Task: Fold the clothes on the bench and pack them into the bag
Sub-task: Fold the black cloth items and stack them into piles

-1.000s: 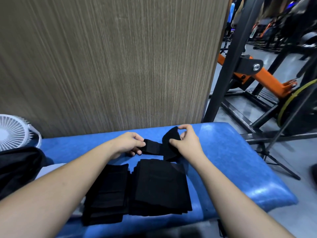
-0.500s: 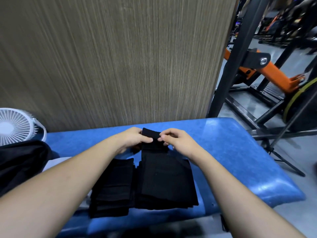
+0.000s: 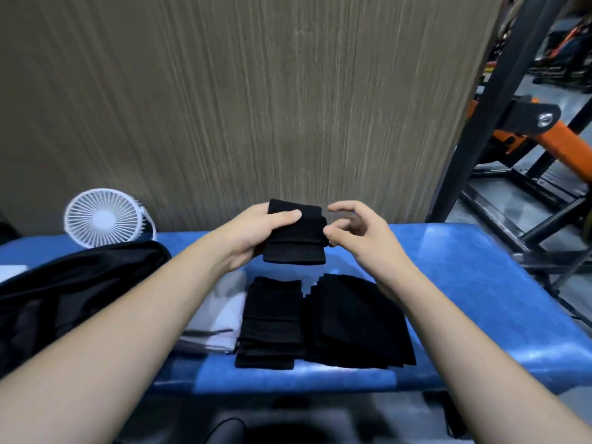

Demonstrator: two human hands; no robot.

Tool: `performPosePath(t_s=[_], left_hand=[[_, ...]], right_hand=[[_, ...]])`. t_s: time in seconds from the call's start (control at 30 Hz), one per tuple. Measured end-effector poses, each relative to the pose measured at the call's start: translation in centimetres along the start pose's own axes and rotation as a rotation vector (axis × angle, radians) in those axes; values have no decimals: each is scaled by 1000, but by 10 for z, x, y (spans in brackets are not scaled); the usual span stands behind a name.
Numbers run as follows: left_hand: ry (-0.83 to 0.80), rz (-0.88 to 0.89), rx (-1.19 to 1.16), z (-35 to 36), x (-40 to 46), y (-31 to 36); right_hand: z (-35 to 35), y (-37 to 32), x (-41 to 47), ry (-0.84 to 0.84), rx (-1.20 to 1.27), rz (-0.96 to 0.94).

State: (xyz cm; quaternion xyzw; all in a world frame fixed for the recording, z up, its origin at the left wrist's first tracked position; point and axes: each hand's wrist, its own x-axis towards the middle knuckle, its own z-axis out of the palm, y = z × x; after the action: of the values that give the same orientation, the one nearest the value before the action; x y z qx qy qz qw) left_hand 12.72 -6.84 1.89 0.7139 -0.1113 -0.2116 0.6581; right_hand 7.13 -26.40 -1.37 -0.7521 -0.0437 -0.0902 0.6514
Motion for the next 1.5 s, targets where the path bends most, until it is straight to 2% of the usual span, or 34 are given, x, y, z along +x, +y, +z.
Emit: performPosePath(t_s=[0.17, 0.33, 0.53, 0.73, 1.0, 1.17, 1.3, 1.4, 1.5], left_hand=[[105, 3, -2, -5, -48, -11], [270, 31, 218, -3, -68, -40], [211, 72, 263, -16, -83, -60], [238, 150, 380, -22, -76, -68], [353, 233, 292, -14, -68, -59], [357, 157, 180, -5, -63, -62], [295, 113, -9, 1, -69, -61], [310, 128, 30, 1, -67, -64], [393, 157, 113, 2, -62, -69]], right_hand=[[33, -22, -28, -134, -18, 50], [52, -15, -43, -123, -191, 78], [58, 0, -48, -58, -380, 79], [58, 7, -43, -97, -435, 50], [68, 0, -42, -125, -304, 58], [70, 1, -44, -129, -193, 87], [65, -7, -48, -140, -120, 97], [65, -4, -49, -114, -229, 98], [66, 1, -50, -74, -474, 29]])
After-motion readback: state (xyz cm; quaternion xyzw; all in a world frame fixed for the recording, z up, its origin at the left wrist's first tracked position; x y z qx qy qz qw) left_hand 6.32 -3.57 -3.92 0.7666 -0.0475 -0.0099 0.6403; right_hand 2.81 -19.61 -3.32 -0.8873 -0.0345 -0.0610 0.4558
